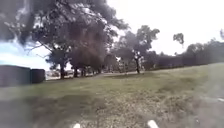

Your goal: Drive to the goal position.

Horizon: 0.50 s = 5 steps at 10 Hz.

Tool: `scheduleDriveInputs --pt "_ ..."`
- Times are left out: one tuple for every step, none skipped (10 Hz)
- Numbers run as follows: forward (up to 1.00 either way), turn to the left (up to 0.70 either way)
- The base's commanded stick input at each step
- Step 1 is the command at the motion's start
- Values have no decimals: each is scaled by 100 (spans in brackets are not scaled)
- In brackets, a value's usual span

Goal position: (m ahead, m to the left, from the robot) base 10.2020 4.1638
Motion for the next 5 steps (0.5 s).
scheduleDriveInputs --pt "70 0" --pt "70 0" --pt "70 0" --pt "70 0" --pt "70 0"
